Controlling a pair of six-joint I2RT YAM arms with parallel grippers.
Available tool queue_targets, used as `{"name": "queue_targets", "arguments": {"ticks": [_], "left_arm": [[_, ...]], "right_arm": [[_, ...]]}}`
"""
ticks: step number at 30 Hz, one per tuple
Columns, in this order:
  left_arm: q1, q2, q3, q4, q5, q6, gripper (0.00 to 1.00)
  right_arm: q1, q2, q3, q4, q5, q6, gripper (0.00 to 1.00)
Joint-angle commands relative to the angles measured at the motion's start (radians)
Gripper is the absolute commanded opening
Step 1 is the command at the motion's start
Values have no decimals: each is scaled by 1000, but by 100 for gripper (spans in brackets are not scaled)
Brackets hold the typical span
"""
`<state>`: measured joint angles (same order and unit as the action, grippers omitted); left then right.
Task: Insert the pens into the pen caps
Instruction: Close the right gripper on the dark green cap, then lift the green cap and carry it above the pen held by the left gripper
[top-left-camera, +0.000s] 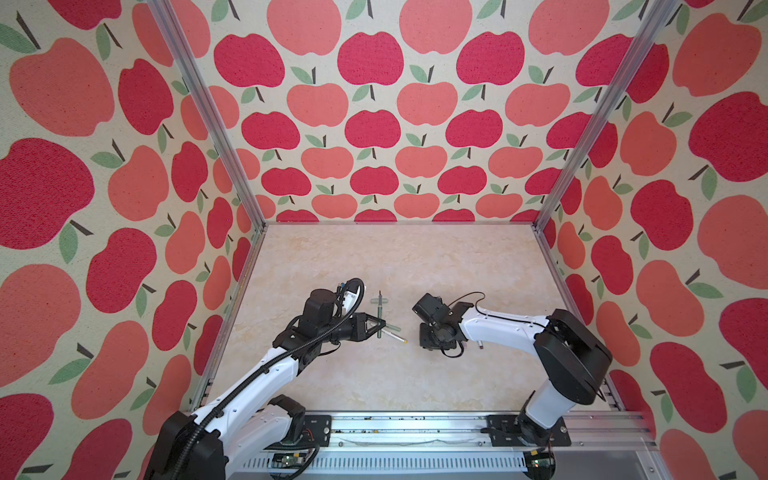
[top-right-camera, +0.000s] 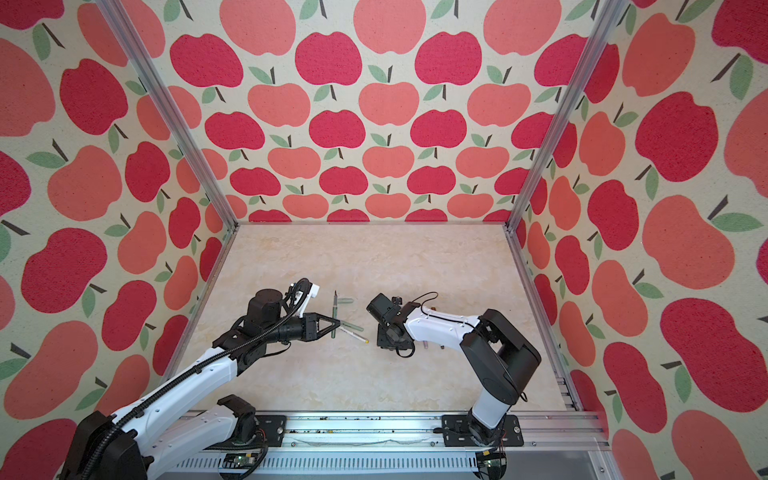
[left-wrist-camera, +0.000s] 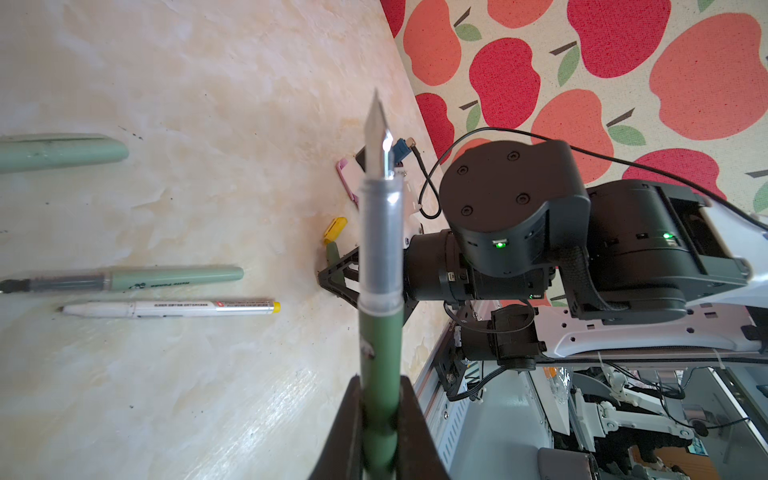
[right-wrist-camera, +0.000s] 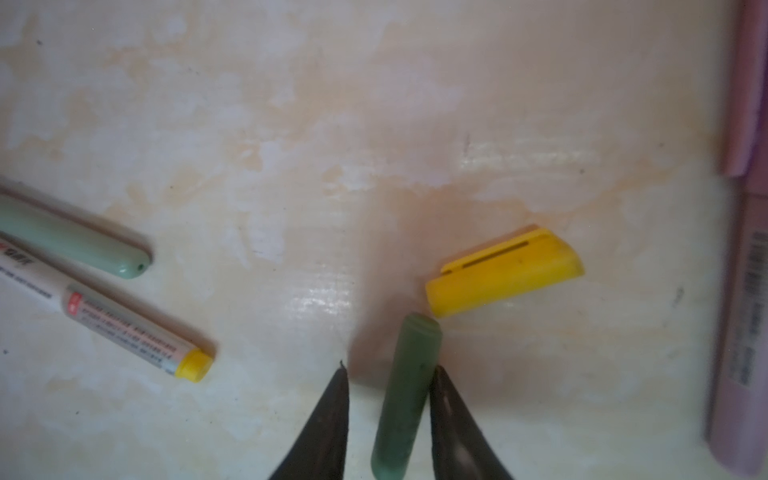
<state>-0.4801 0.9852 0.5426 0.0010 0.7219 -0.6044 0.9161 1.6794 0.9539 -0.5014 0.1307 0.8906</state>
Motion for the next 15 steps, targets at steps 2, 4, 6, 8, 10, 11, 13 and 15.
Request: {"name": "queue_targets", "arguments": {"ticks": [2,4,6,8,10,11,13,15], "left_arm": [[-3,-9,16,7,13,3,0],[-3,-6,19,9,11,3,0],[-3,1,22,11,11,1,0],[-4,8,25,13,13,0,0],[-7,13,26,12,12,-1,0],[-9,13,26,11,13,0,0],[-12,13,28,8,10,0,0],[-17,12,28,2,3,0,0]], "right_arm": [[1,39,14,-32,6,-43,25],[1,39,13,-35,6,-49,22],[3,39,10,-35,9,-53,17],[3,36,6,-35,8,-57,15],[3,31,5,-35,8,-61,13],[2,27,5,-35,6,-64,12],[3,14,5,-34,7,-72,10],[3,-4,3,-31,10,-84,9]]}}
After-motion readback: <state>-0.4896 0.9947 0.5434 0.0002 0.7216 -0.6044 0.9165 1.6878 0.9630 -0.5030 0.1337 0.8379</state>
